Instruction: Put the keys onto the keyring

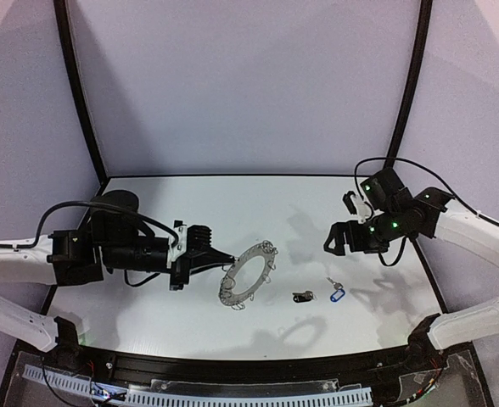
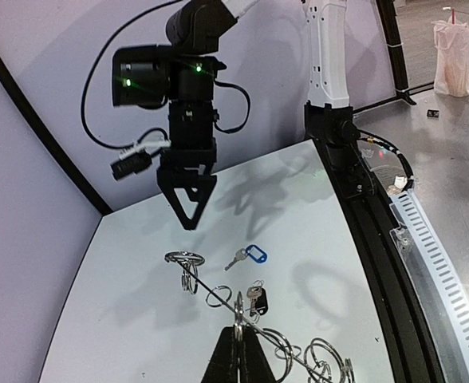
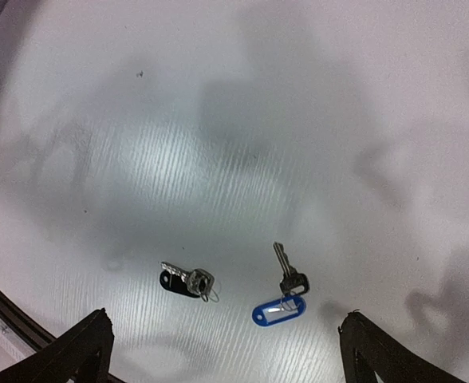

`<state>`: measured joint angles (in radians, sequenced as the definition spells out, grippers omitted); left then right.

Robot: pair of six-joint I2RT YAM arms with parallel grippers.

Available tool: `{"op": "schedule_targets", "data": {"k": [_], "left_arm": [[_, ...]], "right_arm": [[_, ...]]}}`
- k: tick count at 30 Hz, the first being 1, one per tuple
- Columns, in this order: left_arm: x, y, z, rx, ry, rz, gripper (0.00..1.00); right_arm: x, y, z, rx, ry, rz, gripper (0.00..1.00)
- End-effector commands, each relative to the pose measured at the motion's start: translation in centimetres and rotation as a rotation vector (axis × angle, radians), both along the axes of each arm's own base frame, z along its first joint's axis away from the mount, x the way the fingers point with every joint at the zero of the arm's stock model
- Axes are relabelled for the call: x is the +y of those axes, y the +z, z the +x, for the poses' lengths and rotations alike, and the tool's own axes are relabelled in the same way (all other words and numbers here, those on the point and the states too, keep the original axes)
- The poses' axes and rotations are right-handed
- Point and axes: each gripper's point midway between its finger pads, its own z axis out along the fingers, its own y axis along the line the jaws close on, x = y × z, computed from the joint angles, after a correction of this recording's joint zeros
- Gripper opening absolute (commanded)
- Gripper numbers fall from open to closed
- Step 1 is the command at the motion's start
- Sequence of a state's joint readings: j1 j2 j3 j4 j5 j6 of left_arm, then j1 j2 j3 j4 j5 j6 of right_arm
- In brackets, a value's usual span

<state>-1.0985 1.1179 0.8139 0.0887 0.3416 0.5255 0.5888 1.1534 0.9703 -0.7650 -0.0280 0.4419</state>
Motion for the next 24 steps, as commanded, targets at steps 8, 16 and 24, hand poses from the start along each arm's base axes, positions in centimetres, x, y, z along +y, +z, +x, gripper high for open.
{"op": "schedule_targets", "data": {"k": [8,16,24], "left_arm": [[-0.3,1.5,0.7,-0.005,0.032,-0.016,0.01],[-0.2,1.3,0.8,0.008,0.044,-0.011,0.01],[0.1,1.2,0.4,0.019,0.033,-0.003,0.01]], "right_arm": [[1.2,-4.6,-1.9,0.242,0.057,0.014,0.9],[3.0,-6.5,-3.2,0.219,0.206,0.072,0.74],[4.0,-10.2,-4.5,0.19,0.264,0.057,0.62]]}}
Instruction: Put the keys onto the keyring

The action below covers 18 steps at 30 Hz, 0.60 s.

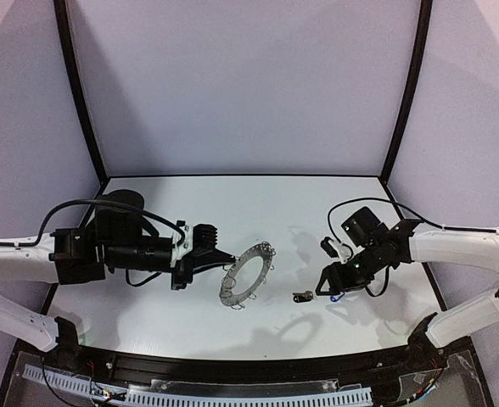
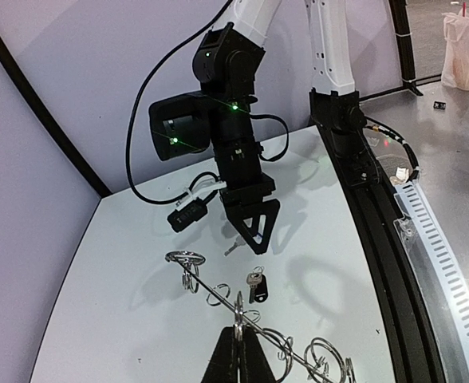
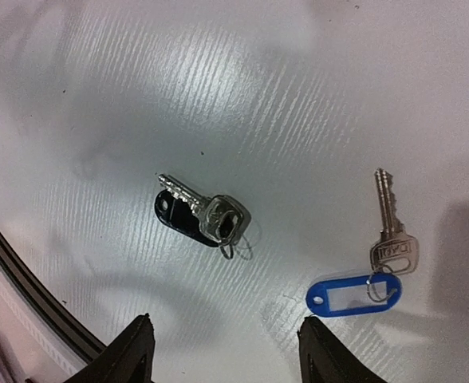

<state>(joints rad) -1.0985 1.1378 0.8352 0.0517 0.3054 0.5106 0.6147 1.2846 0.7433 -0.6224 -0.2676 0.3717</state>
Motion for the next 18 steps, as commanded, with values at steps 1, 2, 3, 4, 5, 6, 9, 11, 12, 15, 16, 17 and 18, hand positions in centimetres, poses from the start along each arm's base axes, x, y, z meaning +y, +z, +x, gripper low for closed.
{"op": "schedule_targets", "data": {"k": [1,2,3,4,5,6,9,11,12,15,16,17,18], "left_arm": [[0.3,1.7,-0.4,-0.007,-0.008,-0.034,0.01],[0.3,1.8,-0.5,-0.006,-0.012,-0.029,0.01],[0.4,1.8,-0.5,-0.004,-0.014,-0.026,0.01],[0.4,1.8,-0.5,-0.004,-0.014,-0.027,0.01],[0.4,1.8,-0.6,-0.003,-0.015,-0.028,0.01],[0.4,1.9,-0.6,0.0,-0.016,-0.031,0.01],[0.4,1.9,-0.7,0.006,-0.019,-0.035,0.01],[0.4,2.0,-0.7,0.009,-0.021,-0.036,0.01],[0.4,2.0,-0.8,0.009,-0.022,-0.036,0.01],[0.4,2.0,-0.8,0.009,-0.023,-0.038,0.01],[0.4,2.1,-0.8,0.008,-0.024,-0.037,0.01],[0.4,2.1,-0.8,0.008,-0.024,-0.037,0.01],[0.4,2.1,-0.8,0.008,-0.024,-0.038,0.01]], "right_arm": [[1.7,-0.8,0.4,-0.076,0.066,0.041,0.61],[1.9,-1.9,0.3,-0.084,0.088,0.027,0.56],[2.0,-2.2,0.3,-0.086,0.092,0.025,0.54],[2.1,-2.5,0.3,-0.09,0.096,0.019,0.52],[2.2,-2.7,0.3,-0.096,0.1,0.021,0.51],[2.3,-3.1,0.5,-0.107,0.1,0.012,0.47],[2.4,-3.5,0.7,-0.119,0.105,0.002,0.41],[2.4,-3.7,1.0,-0.134,0.102,0.0,0.34],[2.5,-3.8,1.1,-0.142,0.102,0.004,0.32],[2.6,-4.3,1.0,-0.132,0.113,0.0,0.27],[2.7,-4.4,0.9,-0.129,0.122,-0.005,0.26],[2.6,-4.6,0.8,-0.123,0.124,-0.01,0.26],[2.6,-4.7,0.6,-0.12,0.128,-0.011,0.25]]}}
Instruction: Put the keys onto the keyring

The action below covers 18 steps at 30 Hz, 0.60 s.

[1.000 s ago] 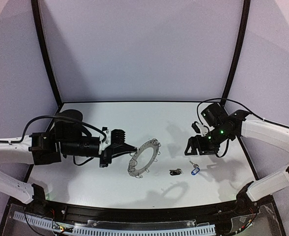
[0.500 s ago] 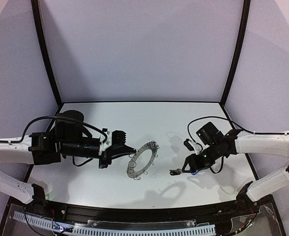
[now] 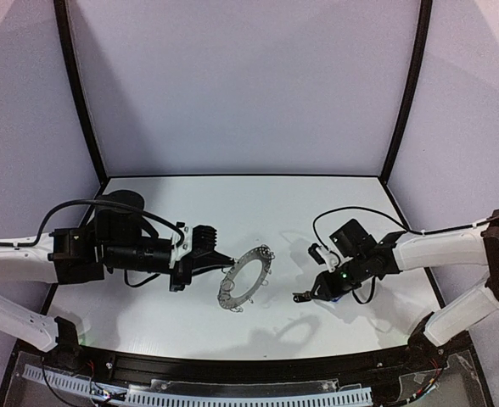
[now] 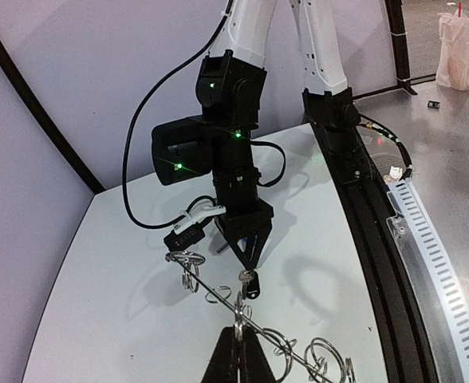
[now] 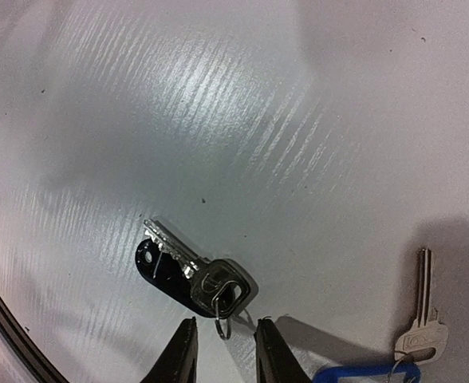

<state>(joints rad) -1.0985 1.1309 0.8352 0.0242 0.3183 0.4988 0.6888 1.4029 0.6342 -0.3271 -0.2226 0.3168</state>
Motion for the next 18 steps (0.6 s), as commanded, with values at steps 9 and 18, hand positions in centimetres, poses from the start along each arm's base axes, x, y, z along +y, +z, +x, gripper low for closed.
{"op": "schedule_targets", "data": {"k": [9,18], "left_arm": [[0.1,2.3,-0.4,-0.006,-0.014,-0.051,0.01],[0.1,2.2,-0.3,-0.005,-0.01,-0.048,0.01]], "right_arm": [[0.1,-1.5,-0.7,-0.007,0.034,-0.026,0.2],[0.3,-2.0,-0.8,-0.01,0.047,-0.037,0.03]]}}
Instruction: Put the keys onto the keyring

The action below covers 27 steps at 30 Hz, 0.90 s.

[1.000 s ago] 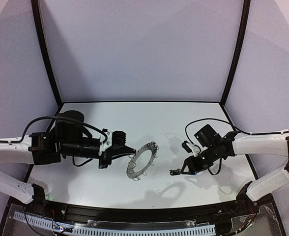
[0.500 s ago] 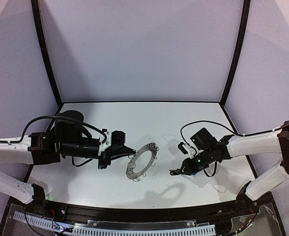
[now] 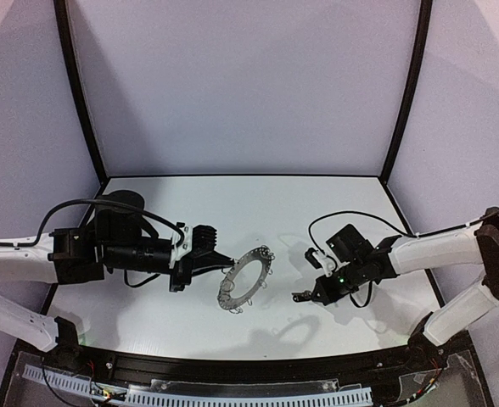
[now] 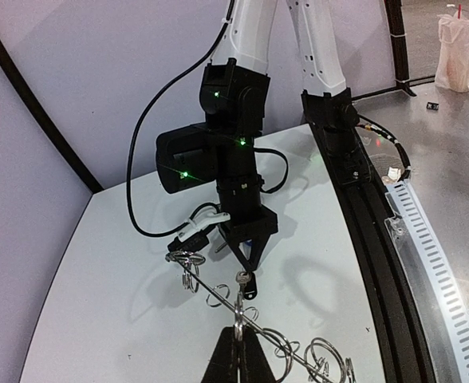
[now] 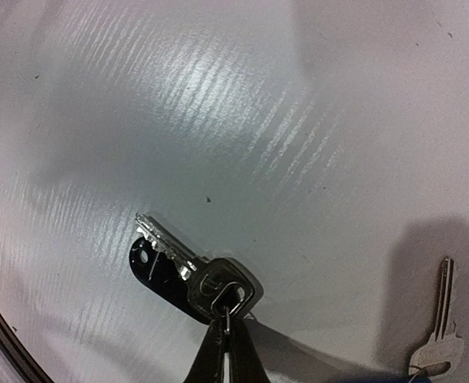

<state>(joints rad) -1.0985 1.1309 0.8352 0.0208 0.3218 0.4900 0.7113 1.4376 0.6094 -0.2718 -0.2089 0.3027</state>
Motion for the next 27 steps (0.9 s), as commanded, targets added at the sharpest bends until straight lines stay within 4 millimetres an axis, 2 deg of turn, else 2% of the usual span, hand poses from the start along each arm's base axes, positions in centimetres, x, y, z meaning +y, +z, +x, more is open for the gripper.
{"op": "schedule_targets", "data": {"k": [1,3,7,9,10,11,12,13,14,15,16,21,24,27], "left_arm": [[0.0,2.3,-0.2,-0.016,-0.008,-0.051,0.01],[0.0,2.3,-0.2,-0.018,-0.008,-0.052,0.01],[-0.1,2.3,-0.1,-0.019,-0.001,-0.056,0.01],[-0.2,2.4,0.2,-0.016,0.011,-0.059,0.01],[-0.3,2.4,0.7,-0.01,0.041,-0.059,0.01],[-0.3,2.5,0.8,-0.012,0.041,-0.061,0.01],[-0.3,2.4,1.1,-0.012,0.059,-0.055,0.01],[-0.4,2.3,1.3,-0.014,0.065,-0.049,0.01],[-0.5,1.7,1.6,-0.019,0.076,-0.029,0.01],[-0.5,1.8,1.6,-0.024,0.075,-0.03,0.01],[-0.6,1.5,1.8,-0.029,0.082,-0.02,0.01],[-0.7,1.3,2.2,-0.055,0.093,-0.002,0.01],[-0.8,1.0,2.5,-0.063,0.1,0.023,0.01],[-0.9,0.4,2.6,-0.07,0.095,0.054,0.01]], "right_arm": [[0.1,-0.7,-0.5,-0.007,0.022,-0.022,0.0],[0.0,-0.5,-0.4,-0.019,0.021,-0.026,0.0],[0.3,1.8,0.2,-0.097,0.036,-0.005,0.0],[0.4,3.1,0.5,-0.132,0.047,0.008,0.0],[0.7,4.8,0.6,-0.17,0.064,0.029,0.0],[0.7,5.1,0.6,-0.176,0.068,0.033,0.0],[1.1,6.5,0.6,-0.199,0.093,0.06,0.0],[1.2,6.9,0.5,-0.206,0.108,0.071,0.0],[1.8,8.8,0.0,-0.231,0.149,0.118,0.0],[1.9,9.4,-0.1,-0.248,0.166,0.129,0.0],[2.1,11.0,-0.7,-0.277,0.209,0.156,0.0],[2.9,15.6,-3.6,-0.347,0.391,0.288,0.0],[3.8,19.2,-5.8,-0.411,0.516,0.418,0.0],[4.5,21.9,-7.8,-0.402,0.621,0.51,0.0]]}}
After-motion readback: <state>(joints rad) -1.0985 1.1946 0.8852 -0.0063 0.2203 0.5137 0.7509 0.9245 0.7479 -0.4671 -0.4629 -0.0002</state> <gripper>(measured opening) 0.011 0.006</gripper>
